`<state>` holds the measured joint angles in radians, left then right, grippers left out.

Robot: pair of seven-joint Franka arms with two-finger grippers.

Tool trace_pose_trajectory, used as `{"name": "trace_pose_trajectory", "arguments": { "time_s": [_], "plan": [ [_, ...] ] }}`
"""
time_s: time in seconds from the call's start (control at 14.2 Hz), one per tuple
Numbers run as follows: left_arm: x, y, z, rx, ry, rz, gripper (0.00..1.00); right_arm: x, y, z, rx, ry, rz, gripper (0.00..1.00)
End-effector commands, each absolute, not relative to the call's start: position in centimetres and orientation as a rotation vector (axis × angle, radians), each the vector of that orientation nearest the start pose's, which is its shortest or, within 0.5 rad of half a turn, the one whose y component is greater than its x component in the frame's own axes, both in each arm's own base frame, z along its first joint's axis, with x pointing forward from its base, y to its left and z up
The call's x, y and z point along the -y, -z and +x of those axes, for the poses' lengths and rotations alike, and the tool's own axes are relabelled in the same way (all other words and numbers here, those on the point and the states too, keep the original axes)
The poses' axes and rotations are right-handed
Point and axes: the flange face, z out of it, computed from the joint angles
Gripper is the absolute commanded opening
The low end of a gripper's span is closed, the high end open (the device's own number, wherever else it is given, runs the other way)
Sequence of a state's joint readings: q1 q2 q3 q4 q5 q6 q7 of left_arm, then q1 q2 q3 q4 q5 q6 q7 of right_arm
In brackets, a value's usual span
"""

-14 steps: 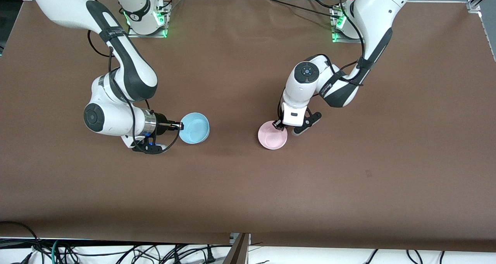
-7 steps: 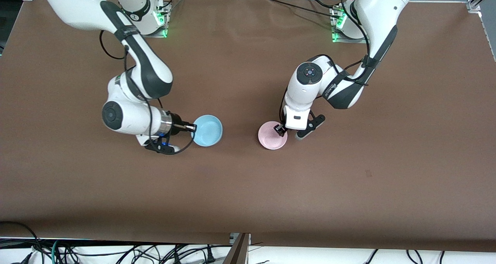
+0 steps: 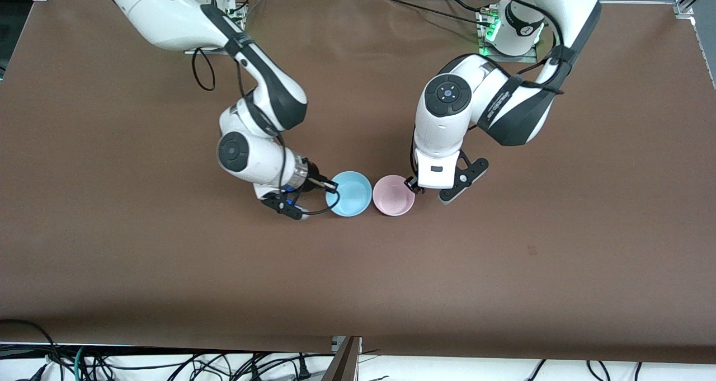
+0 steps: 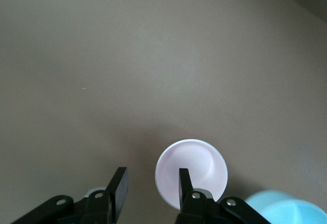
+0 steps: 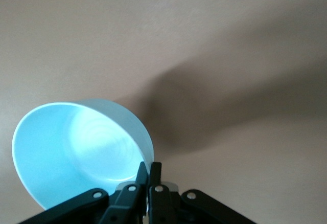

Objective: Stack pink and blue bowls on white bowl
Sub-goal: 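Lower the blue bowl onto the pink bowl while the left gripper releases and rises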

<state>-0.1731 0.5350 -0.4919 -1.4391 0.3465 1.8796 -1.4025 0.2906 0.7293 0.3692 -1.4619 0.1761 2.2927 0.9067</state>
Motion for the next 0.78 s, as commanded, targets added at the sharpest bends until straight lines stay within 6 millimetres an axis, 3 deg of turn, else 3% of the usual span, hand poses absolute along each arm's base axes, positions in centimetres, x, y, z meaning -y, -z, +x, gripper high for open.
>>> {"name": "trace_pose_trajectory", "arguments": {
  "time_s": [0.0, 0.14, 0.28, 0.35, 0.42, 0.56, 0.71],
  "plan": [
    [35.2, -45.8, 59.8, 0.889, -0.001, -2.908, 0.49, -44.7, -28.4, 61.6, -0.738, -0.190, -2.676, 0.00],
    [33.7, -49.6, 60.2, 0.825, -0.099, -2.946, 0.52, -46.9, -27.5, 61.0, -0.777, -0.184, -2.672, 0.00],
    [31.6, -51.5, 60.6, 0.717, -0.145, -2.953, 0.54, -48.3, -26.8, 60.5, -0.809, -0.189, -2.661, 0.00],
    [30.3, -52.1, 61.1, 0.696, -0.152, -2.957, 0.64, -49.0, -26.6, 59.9, -0.815, -0.197, -2.664, 0.00],
    [28.8, -52.5, 61.5, 0.665, -0.171, -2.959, 0.72, -49.7, -25.9, 59.2, -0.819, -0.206, -2.671, 0.00],
    [25.5, -54.2, 61.8, 0.525, -0.188, -2.975, 0.75, -50.7, -25.0, 58.8, -0.842, -0.183, -2.656, 0.00],
    [20.8, -55.2, 62.7, 0.422, -0.211, -2.988, 0.83, -51.3, -24.4, 58.5, -0.841, -0.181, -2.650, 0.00]
  ]
}}
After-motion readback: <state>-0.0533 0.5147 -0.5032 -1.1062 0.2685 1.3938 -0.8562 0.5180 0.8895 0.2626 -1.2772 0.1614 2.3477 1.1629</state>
